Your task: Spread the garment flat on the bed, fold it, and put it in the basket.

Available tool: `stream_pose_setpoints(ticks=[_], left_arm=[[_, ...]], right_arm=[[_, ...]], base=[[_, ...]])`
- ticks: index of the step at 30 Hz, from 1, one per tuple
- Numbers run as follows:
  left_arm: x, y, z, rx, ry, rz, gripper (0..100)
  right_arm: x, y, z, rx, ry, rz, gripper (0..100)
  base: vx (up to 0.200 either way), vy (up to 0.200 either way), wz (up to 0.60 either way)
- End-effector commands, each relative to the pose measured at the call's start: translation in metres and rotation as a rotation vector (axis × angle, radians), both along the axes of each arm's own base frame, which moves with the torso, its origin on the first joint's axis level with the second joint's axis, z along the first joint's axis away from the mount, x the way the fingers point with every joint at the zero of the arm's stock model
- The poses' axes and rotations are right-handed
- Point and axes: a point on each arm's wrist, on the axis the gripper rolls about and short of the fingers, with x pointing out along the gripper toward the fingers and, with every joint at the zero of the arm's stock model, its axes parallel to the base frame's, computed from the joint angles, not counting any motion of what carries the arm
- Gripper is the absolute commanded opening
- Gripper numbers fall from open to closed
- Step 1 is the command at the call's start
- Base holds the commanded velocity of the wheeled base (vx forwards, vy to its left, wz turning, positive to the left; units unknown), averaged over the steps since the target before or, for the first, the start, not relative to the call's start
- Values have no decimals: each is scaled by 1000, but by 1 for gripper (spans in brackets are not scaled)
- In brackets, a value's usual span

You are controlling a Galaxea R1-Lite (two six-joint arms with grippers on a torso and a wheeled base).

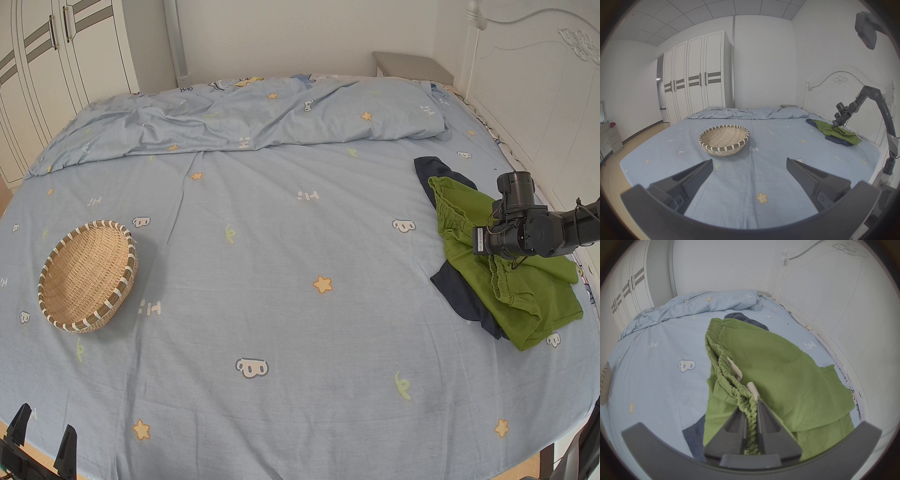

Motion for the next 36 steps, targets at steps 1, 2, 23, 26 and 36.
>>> stream_pose_setpoints(ticks=[1, 2, 23, 26, 36], left_arm=[[0, 0, -5, -1, -1, 1, 100], [0, 0, -5, -1, -1, 1, 100], [0, 0, -5, -1, -1, 1, 100], [0, 0, -5, -1, -1, 1, 100], [0, 0, -5, -1, -1, 1, 100]], right_arm=[[-9, 7, 16, 14, -16, 28, 0], [-14, 11, 25, 16, -22, 41, 0], [-114, 163, 129, 388, 78, 386, 0], [-114, 206, 121, 391, 82, 428, 0], [-143, 309, 78, 390, 178, 579, 0]], base=[[0, 0, 0], [0, 0, 0], [0, 0, 0], [0, 0, 0], [0, 0, 0]])
